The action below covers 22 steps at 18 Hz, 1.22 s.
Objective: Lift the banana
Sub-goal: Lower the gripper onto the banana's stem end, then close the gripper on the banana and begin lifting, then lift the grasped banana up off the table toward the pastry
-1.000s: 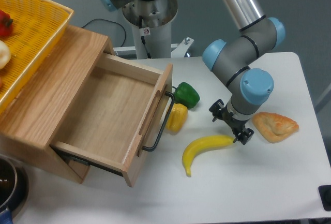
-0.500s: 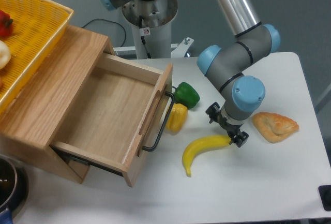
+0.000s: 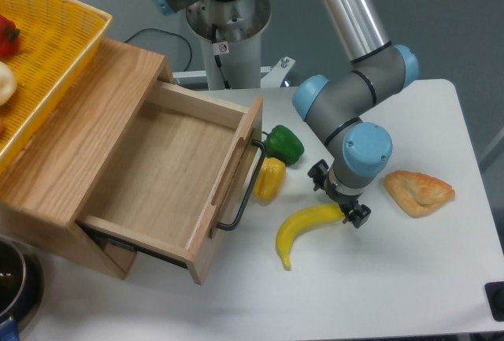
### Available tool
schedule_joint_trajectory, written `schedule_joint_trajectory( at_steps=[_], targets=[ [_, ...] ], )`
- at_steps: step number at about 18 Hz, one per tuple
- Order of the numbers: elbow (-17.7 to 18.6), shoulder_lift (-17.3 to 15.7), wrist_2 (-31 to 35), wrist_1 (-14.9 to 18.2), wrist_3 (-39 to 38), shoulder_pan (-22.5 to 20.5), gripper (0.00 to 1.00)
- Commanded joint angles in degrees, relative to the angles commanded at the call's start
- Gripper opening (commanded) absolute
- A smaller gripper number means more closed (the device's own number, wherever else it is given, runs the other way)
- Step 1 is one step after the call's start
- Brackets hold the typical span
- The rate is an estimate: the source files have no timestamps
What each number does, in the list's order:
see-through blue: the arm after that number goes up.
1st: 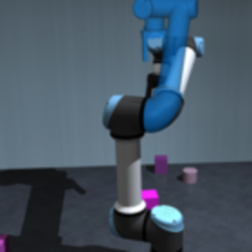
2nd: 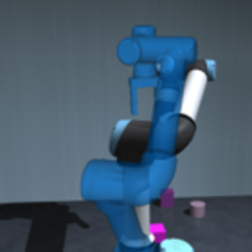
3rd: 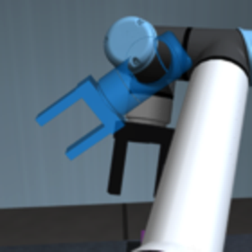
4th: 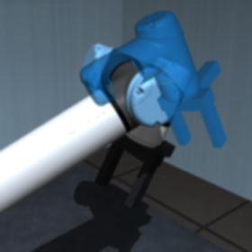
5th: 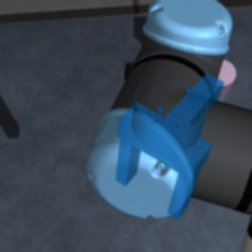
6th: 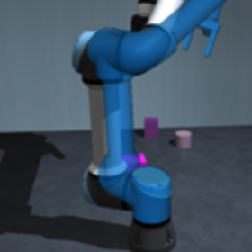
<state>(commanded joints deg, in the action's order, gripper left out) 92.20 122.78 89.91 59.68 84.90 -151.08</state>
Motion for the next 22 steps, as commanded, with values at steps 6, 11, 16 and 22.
schedule_joint_trajectory(
  at_steps=[6, 11, 16, 22],
  targets=[
    [0.0, 0.0, 0.2, -0.4, 0.1, 0.0, 0.81],
    [0.0, 0.2, 0.2, -0.4, 0.2, 0.0, 0.55],
    [-0.1, 0.2, 0.3, -0.4, 0.1, 0.0, 0.36],
    [-1.9, -0.3, 0.5, 0.0, 0.1, -0.3, 0.29]
  ],
)
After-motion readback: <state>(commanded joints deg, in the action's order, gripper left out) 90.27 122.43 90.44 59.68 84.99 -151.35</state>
